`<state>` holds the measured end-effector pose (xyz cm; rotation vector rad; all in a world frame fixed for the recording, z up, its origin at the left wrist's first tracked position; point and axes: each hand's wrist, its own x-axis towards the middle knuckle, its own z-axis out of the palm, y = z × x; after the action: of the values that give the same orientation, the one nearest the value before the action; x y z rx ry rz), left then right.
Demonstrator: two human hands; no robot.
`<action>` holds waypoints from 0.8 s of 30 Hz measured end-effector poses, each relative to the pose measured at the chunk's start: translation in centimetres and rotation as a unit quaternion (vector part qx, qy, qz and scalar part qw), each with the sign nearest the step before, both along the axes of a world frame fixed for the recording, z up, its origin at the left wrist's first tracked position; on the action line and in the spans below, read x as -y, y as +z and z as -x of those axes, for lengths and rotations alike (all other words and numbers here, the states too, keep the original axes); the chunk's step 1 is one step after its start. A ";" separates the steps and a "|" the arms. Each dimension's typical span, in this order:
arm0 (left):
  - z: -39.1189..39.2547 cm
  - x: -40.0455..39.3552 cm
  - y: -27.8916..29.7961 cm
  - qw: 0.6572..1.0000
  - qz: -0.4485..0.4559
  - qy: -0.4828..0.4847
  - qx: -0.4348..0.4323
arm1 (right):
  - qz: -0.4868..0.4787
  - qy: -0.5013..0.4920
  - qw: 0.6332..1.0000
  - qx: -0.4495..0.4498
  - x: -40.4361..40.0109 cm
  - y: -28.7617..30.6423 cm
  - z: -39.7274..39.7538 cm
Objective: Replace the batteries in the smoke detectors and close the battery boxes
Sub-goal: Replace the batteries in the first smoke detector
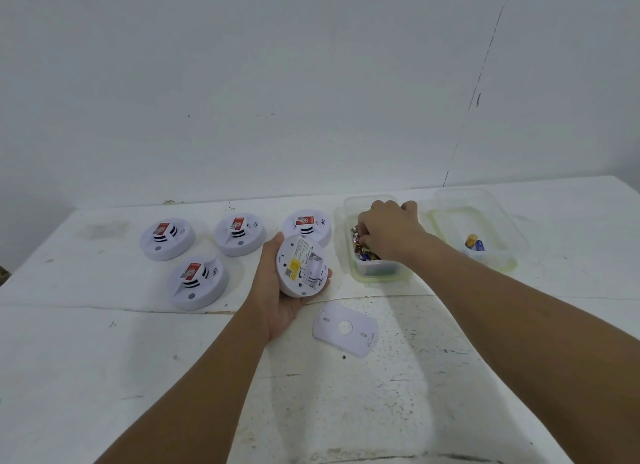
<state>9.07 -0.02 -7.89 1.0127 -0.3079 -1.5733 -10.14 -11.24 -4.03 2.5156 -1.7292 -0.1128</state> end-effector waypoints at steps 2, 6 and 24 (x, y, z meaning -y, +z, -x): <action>0.0 0.0 0.0 1.000 0.001 0.002 0.002 | 0.013 0.002 1.000 0.004 -0.1 -0.1 0.1; 0.1 -0.2 0.1 1.000 0.003 0.001 0.009 | 0.064 0.014 0.996 0.058 -0.9 0.8 0.4; -0.1 -3.5 0.7 0.998 0.040 -0.027 -0.026 | -0.135 -0.038 0.712 0.688 -14.4 -2.3 -3.8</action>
<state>9.13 3.44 -7.18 0.9069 -0.3627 -1.6214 -6.34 3.21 -6.38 2.7817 -2.1430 2.1580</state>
